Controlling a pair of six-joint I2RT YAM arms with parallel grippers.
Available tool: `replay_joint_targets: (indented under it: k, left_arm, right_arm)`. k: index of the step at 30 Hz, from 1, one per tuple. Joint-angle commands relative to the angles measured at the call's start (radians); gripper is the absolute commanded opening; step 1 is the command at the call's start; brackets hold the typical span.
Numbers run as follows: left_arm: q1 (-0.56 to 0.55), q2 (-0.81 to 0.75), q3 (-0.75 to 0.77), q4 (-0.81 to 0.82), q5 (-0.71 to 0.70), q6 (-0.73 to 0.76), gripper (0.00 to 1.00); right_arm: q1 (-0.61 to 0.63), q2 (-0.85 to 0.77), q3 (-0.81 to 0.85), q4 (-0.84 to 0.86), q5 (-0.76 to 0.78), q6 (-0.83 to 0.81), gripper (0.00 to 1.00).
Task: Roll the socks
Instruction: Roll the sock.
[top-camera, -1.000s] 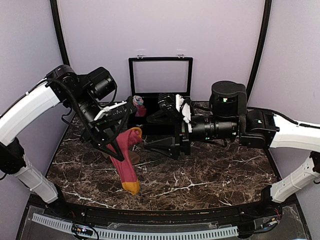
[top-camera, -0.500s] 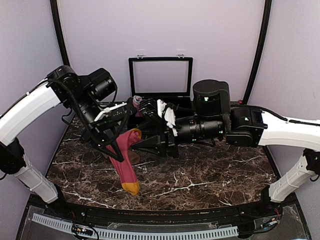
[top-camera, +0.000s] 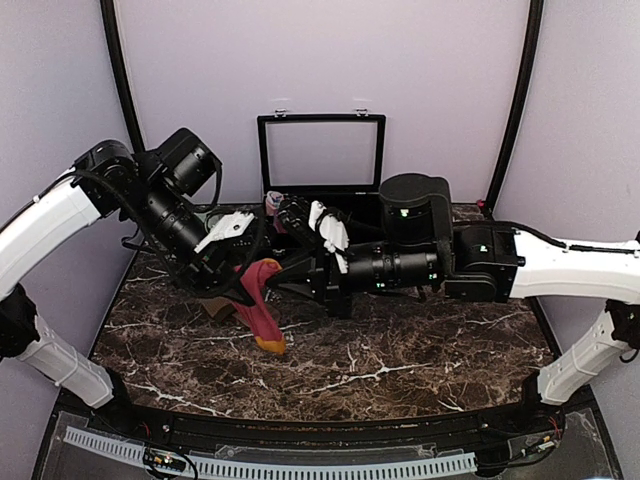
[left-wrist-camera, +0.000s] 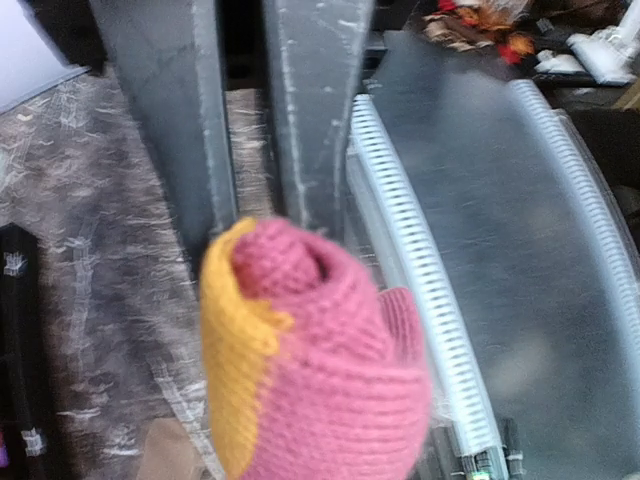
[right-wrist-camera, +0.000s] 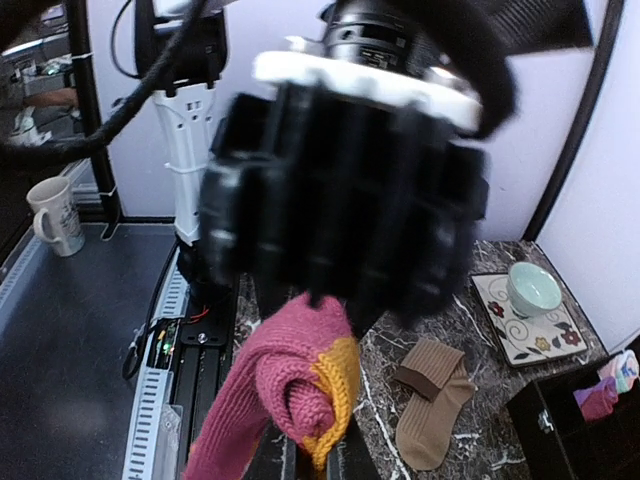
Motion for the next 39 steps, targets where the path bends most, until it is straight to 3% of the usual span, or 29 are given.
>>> replay_joint_targets:
  k: [1,3,9,19,23,24,26,29,31,34,39]
  left_arm:
    - [-0.004,-0.122,-0.082,0.299,-0.314,-0.029,0.24]
    - [-0.020,-0.131,-0.090,0.299,-0.344,0.005,0.26]
    - [-0.078,-0.139,-0.123,0.298,-0.400,0.041,0.18]
    - [-0.088,-0.190,-0.232,0.437,-0.567,0.056,0.25]
    - [-0.093,-0.218,-0.330,0.596,-0.794,0.095,0.12]
    - [-0.093,-0.228,-0.347,0.627,-0.817,0.116,0.03]
    - [-0.093,-0.245,-0.371,0.660,-0.829,0.146,0.00]
    - [-0.093,-0.258,-0.368,0.646,-0.790,0.143,0.00]
    - [-0.092,-0.256,-0.337,0.590,-0.724,0.104,0.00]
    - [-0.081,-0.242,-0.265,0.475,-0.553,0.014,0.00]
    - [0.000,-0.181,-0.102,0.274,-0.157,-0.102,0.00]
  right_arm:
    - [0.009,0.025,-0.019,0.186,0.150,0.201,0.00]
    - [0.012,0.044,-0.019,0.223,0.198,0.236,0.00]
    - [0.018,0.092,-0.021,0.342,0.258,0.301,0.00]
    - [0.023,0.153,-0.021,0.432,0.291,0.407,0.00]
    - [0.033,0.191,-0.017,0.466,0.314,0.463,0.00]
    - [0.036,0.198,-0.017,0.478,0.314,0.487,0.00]
    - [0.037,0.217,-0.006,0.487,0.304,0.533,0.00]
    - [0.040,0.239,0.009,0.489,0.294,0.586,0.00]
    - [0.039,0.233,-0.003,0.502,0.298,0.588,0.08]
    - [0.038,0.175,-0.069,0.546,0.326,0.529,0.13]
    - [0.027,0.038,-0.200,0.597,0.246,0.361,0.37]
